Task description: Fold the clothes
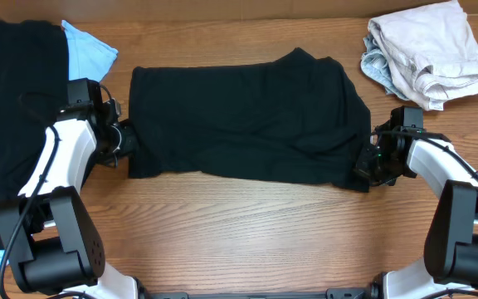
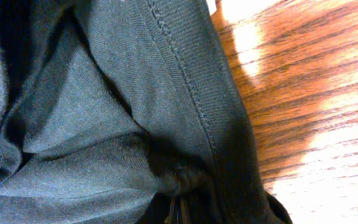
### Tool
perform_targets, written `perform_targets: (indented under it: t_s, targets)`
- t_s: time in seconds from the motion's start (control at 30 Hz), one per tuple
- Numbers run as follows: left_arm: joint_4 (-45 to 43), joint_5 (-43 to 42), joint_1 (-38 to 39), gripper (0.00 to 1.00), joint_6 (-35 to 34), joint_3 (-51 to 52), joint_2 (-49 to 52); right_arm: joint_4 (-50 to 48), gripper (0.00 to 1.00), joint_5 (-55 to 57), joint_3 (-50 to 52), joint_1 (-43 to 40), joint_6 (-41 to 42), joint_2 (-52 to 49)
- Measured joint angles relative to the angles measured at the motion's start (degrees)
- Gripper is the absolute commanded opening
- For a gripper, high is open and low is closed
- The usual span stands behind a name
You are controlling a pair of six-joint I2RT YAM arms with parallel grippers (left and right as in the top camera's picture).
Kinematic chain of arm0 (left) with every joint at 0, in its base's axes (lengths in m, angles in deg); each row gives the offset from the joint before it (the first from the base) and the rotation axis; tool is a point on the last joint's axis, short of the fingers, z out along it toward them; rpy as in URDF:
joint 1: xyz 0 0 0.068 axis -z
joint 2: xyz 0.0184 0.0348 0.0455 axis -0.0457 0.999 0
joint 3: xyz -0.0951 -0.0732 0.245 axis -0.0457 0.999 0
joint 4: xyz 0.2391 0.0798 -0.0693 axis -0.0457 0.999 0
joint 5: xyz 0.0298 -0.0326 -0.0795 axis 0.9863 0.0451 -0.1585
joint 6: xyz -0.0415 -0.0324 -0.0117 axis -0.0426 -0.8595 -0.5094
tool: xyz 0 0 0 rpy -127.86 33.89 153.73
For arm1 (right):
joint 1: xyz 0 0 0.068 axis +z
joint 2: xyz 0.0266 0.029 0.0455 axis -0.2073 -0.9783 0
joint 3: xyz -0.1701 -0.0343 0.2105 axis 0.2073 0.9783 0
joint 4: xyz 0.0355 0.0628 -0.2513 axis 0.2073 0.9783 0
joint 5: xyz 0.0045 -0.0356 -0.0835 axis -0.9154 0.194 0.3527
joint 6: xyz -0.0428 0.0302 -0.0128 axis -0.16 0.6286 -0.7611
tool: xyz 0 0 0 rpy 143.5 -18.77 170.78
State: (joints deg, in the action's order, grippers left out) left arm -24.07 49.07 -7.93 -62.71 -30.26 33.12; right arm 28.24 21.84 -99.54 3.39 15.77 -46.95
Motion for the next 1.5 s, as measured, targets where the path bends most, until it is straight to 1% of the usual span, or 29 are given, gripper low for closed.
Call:
perform_targets:
  t_s: [0.37, 0.63, 0.9, 1.13, 1.37, 1.5]
  targets:
    - [-4.7, 0.2, 2.0, 0.04, 0.1, 7.7, 0.0, 0.0, 0.04, 0.0, 0.0, 0.0, 0.0, 0.0]
    - [-11.4, 4.2, 2.0, 0.04, 0.0, 13.1, -0.1, -0.1, 0.04, 0.0, 0.0, 0.0, 0.0, 0.0]
    - [-15.3, 9.6, 2.3, 0.09, -0.4, 14.3, -0.8, -0.1, 0.04, 0.0, 0.0, 0.0, -0.2, 0.0]
    - [-16.3, 14.8, 2.3, 0.1, -0.6, 14.4, -0.7, -0.2, 0.04, 0.5, 0.0, 0.1, -0.4, 0.0]
    - [-14.4, 16.8, 2.3, 0.1, -1.6, 14.4, -0.8, 0.1, 0.04, 1.3, -0.1, 0.4, -0.4, 0.0]
    - [-10.5, 18.0, 2.3, 0.17, -3.1, 14.2, -1.0, 2.5, 0.04, 1.7, -0.8, 0.4, -0.4, 0.0]
